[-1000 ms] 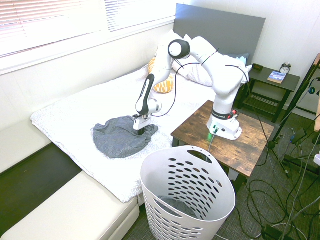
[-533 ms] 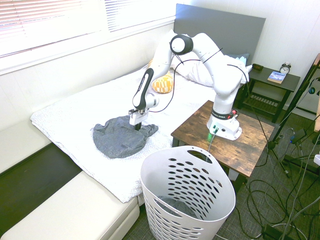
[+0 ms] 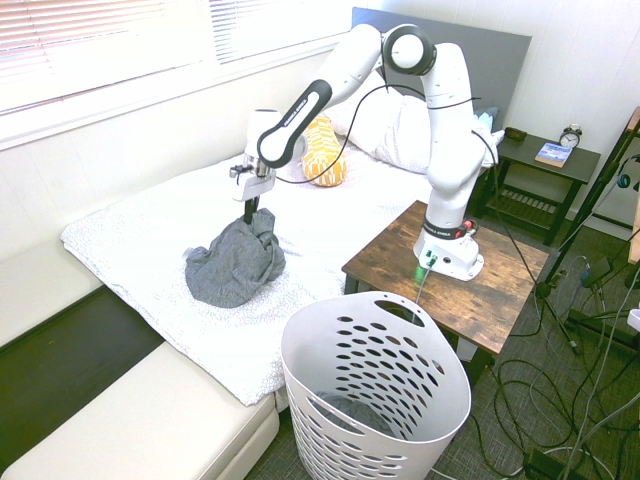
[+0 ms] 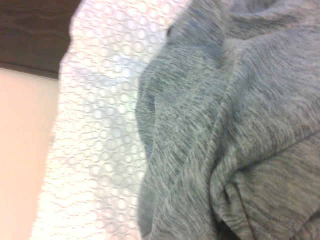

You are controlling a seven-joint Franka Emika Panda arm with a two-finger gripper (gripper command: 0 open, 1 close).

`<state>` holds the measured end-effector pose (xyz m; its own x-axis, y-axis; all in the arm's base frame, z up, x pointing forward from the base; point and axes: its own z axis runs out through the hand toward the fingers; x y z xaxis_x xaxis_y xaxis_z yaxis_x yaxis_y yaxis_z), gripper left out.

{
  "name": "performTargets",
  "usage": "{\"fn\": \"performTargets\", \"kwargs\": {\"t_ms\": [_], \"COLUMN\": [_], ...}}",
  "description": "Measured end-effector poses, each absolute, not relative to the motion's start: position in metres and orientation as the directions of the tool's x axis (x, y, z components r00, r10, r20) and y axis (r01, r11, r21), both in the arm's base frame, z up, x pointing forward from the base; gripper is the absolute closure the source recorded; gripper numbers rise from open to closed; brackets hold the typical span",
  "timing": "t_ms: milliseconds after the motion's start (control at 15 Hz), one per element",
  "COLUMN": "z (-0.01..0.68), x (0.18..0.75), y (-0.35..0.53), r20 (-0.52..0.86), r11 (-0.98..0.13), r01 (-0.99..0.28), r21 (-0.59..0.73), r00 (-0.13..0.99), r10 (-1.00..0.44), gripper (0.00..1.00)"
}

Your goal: Put my clothes in the laundry bag

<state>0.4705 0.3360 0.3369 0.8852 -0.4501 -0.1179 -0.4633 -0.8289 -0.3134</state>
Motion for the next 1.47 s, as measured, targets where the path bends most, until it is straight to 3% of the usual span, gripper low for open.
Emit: {"fn": "performTargets", "kwargs": {"t_ms": [400, 733, 933, 1267, 1333, 1467], "z": [0.547, 0.709, 0.689, 0.511, 0.484, 0.431], "x": [0.315, 0.091, -0.029, -0.064, -0.072, -0.097], "y": [0.443, 0.432, 0.432, 0.445, 0.443, 0.438], "r20": [-0.039, 0.056, 0.112, 0.016, 0.003, 0.011], "r11": [-0.889, -0.914, -0.941, -0.978, -0.982, -0.991], "r01": [-0.311, -0.171, -0.099, -0.124, -0.118, -0.083], "r21": [-0.337, -0.368, -0.324, -0.167, -0.149, -0.104], "r00": [0.948, 0.977, 0.983, 0.992, 0.993, 0.996], "r10": [-0.317, -0.205, -0.143, -0.128, -0.12, -0.085], "gripper": [1.0, 1.0, 1.0, 1.0, 0.0, 0.0]}}
